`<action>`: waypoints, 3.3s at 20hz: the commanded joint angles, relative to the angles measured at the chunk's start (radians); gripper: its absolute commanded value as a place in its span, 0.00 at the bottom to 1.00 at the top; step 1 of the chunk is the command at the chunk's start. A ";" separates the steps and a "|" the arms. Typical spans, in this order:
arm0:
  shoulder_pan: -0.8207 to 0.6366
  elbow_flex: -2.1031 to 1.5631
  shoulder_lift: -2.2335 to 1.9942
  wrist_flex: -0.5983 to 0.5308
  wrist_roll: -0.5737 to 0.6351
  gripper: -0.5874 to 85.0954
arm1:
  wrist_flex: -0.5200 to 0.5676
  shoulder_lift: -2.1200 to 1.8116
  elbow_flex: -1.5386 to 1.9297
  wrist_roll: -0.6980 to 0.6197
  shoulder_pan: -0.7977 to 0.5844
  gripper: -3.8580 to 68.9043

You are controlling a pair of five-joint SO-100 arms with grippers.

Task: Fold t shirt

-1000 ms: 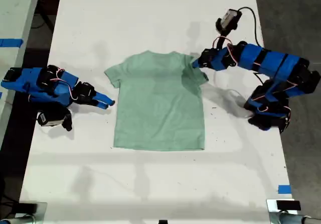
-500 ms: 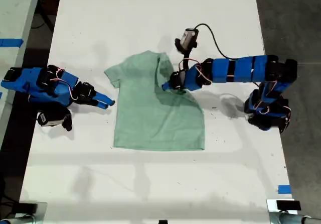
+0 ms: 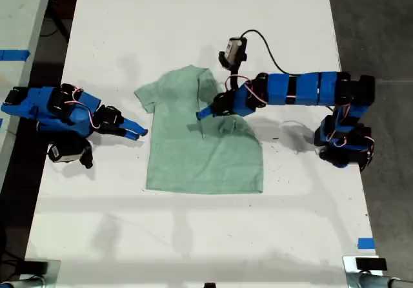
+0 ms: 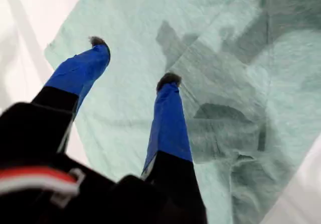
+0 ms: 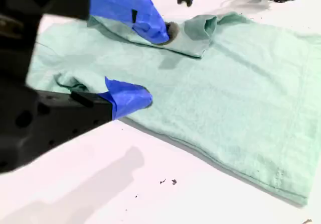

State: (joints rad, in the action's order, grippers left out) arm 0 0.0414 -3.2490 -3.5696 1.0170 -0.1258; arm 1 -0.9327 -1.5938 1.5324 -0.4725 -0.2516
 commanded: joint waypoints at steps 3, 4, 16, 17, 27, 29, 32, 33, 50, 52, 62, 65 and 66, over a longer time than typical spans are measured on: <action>0.005 -0.043 -0.006 0.003 0.005 0.20 | -0.109 -0.554 0.196 -0.006 -0.114 0.30; 0.005 -0.043 -0.006 0.003 0.005 0.20 | -0.103 -0.719 0.322 -0.008 -0.130 0.27; 0.003 -0.043 -0.006 0.003 0.005 0.20 | -0.232 -1.913 1.496 0.094 0.009 0.08; 0.003 -0.043 -0.006 0.003 0.005 0.20 | -0.276 -1.913 1.516 0.057 -0.008 0.08; 0.003 -0.043 -0.006 0.003 0.005 0.20 | -0.393 -1.911 1.578 0.051 -0.101 0.25; 0.003 -0.043 -0.006 0.003 0.005 0.20 | -0.393 -1.911 1.578 0.051 -0.100 0.24; 0.003 -0.043 -0.006 0.003 0.005 0.20 | -0.393 -1.911 1.578 0.048 -0.101 0.23; 0.003 -0.043 -0.006 0.003 0.005 0.20 | -0.393 -1.911 1.578 0.048 -0.100 0.22; 0.003 -0.043 -0.006 0.003 0.005 0.20 | -0.393 -1.911 1.578 0.032 -0.087 0.20; 0.003 -0.043 -0.006 0.003 0.005 0.20 | -0.393 -1.911 1.578 0.031 -0.086 0.20; 0.003 -0.043 -0.006 0.003 0.005 0.20 | -0.393 -1.911 1.578 0.029 -0.087 0.19; 0.003 -0.043 -0.006 0.003 0.005 0.20 | -0.393 -1.911 1.578 0.026 -0.084 0.19; 0.003 -0.043 -0.006 0.003 0.005 0.20 | -0.393 -1.911 1.578 0.026 -0.084 0.19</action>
State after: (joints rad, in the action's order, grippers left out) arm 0 0.0414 -3.2490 -3.5696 1.0170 -0.1258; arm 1 -1.3238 -3.4944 3.0434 -0.4341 -0.3436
